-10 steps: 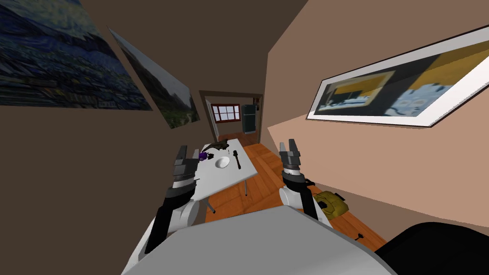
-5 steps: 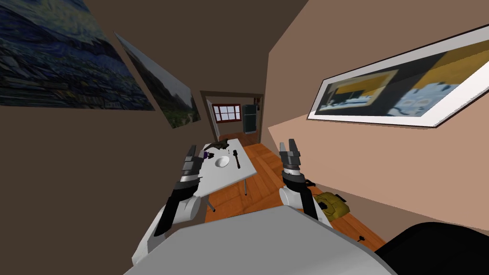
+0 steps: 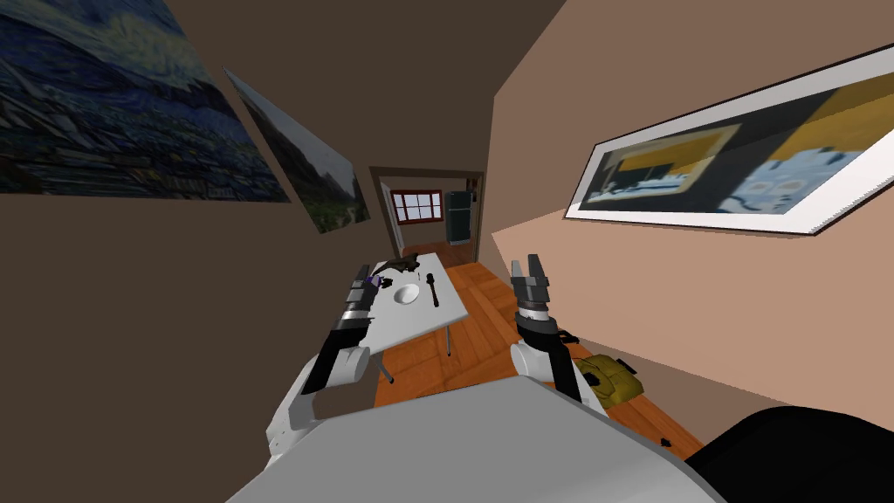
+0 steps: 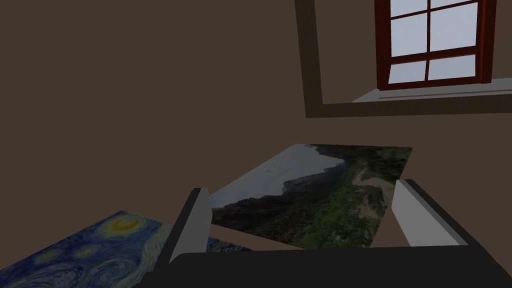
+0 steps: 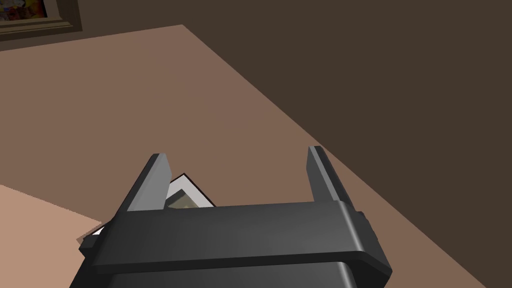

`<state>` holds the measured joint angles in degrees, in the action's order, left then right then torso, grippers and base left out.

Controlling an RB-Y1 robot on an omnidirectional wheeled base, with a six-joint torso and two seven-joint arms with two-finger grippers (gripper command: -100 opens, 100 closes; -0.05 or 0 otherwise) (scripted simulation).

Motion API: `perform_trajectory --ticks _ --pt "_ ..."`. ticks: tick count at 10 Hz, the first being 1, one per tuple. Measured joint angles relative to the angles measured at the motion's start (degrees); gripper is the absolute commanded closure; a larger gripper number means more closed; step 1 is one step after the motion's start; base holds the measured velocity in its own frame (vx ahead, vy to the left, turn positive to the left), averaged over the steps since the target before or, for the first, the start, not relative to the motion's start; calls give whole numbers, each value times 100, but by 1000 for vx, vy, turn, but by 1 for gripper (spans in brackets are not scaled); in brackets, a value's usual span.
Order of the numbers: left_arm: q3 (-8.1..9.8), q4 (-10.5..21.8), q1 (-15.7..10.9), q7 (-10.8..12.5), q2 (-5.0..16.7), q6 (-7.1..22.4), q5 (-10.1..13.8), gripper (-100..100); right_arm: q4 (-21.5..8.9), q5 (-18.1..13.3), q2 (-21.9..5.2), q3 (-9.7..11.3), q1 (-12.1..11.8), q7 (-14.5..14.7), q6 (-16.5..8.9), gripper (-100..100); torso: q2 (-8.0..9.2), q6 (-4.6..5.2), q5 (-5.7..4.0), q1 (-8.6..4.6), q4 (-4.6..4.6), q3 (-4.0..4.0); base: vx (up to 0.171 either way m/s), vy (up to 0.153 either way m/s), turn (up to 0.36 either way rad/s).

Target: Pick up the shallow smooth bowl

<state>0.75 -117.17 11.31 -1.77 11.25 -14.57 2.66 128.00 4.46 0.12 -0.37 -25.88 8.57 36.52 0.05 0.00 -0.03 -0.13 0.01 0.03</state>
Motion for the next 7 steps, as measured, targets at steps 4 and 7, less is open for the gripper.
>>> perform_trajectory --ticks 4,7 --pt "78 671 -563 103 65 564 -27 -100 0 0 0 0 0 0 0 0 3 1 -1 -3 0 1 -28 -39 42" --pt "161 1071 -910 202 135 1057 -29 -100 0 0 0 0 0 0 0 0 -1 1 -1 -1 0 0 -22 -44 51"
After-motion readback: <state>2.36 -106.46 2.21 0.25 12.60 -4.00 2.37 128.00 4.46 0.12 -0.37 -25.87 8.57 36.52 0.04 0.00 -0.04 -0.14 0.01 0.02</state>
